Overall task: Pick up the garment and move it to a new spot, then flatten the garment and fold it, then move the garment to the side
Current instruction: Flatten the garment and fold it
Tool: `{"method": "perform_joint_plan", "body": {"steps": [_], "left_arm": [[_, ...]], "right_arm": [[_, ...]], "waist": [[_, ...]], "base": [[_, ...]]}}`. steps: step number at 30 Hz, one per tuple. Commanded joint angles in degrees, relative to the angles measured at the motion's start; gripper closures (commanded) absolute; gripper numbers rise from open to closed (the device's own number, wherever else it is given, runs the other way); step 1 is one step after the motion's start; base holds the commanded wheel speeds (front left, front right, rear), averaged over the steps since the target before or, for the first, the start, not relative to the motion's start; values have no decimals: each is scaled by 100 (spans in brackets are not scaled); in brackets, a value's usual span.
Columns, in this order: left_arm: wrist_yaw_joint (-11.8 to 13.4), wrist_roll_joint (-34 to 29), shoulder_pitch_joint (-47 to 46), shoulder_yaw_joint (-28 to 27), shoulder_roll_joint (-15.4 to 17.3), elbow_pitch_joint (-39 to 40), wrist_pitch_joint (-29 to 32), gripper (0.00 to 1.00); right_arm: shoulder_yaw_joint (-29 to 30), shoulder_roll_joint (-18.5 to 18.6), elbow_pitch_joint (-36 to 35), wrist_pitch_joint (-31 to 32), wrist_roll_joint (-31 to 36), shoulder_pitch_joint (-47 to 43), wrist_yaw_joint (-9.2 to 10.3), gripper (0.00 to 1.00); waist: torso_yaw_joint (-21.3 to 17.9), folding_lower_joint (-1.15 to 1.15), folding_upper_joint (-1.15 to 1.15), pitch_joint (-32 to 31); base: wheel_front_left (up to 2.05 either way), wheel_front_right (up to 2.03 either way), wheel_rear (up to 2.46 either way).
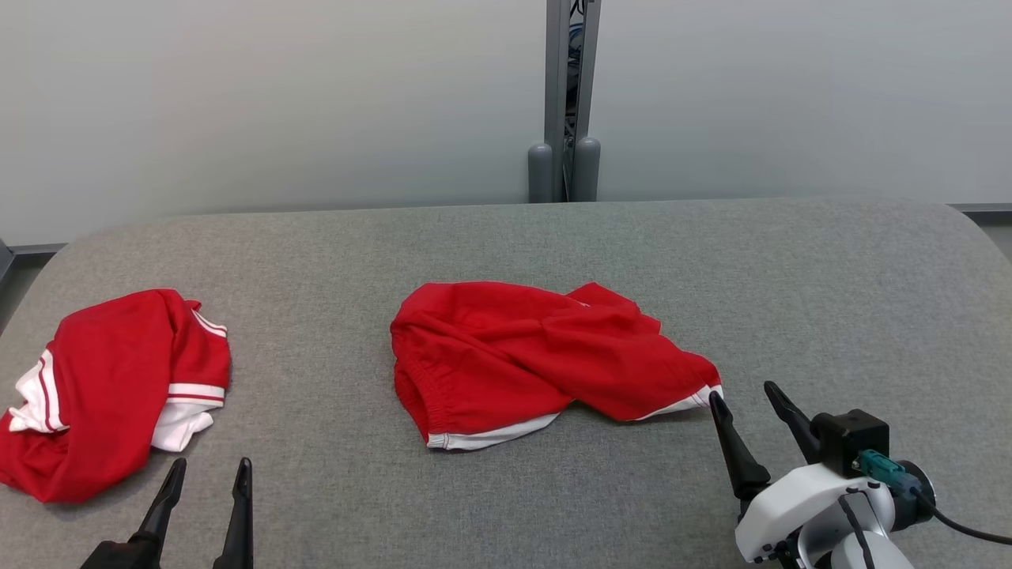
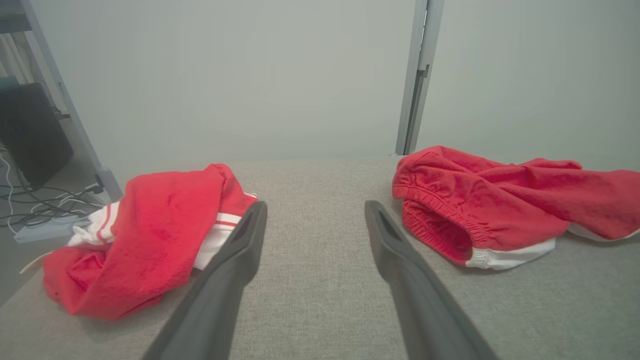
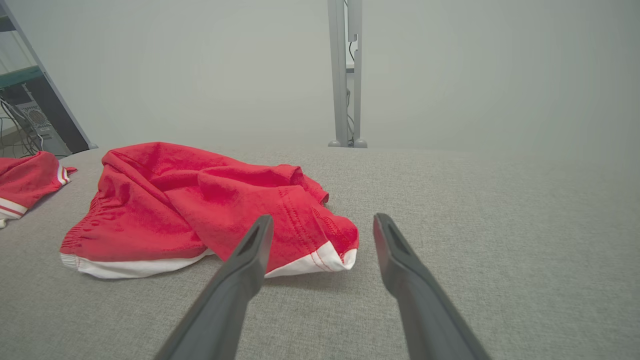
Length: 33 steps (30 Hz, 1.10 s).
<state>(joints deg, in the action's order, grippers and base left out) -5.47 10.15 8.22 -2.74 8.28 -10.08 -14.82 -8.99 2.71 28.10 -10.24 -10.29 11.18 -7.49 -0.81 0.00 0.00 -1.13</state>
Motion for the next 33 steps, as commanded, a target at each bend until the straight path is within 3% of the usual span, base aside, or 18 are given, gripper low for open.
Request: {"method": "perform_joint_plan", "body": {"steps": [1,12,23,33], "left_arm": [[23,45,-27,11,32,-6,-5,0],[-53,77,-149,259,33,-44,38,0],[-197,310,-775,1349,203,-741,199,0],[-202,1094,-1650,2668,550,-1791,13,0]], "right_arm": [[11,35,1,6,5,-11,-1,0],[-53,35,25,115,71,29,-1,0],[-452,37,316,380,392,396,0,0],[-729,53,1164,306,500,1002,0,0]], "waist": [[3,0,0,-7],[15,0,0,-29],[-127,0,0,129],[-264,0,0,418]], "base": [[0,0,0],[0,0,0],[0,0,0],[0,0,0]]}}
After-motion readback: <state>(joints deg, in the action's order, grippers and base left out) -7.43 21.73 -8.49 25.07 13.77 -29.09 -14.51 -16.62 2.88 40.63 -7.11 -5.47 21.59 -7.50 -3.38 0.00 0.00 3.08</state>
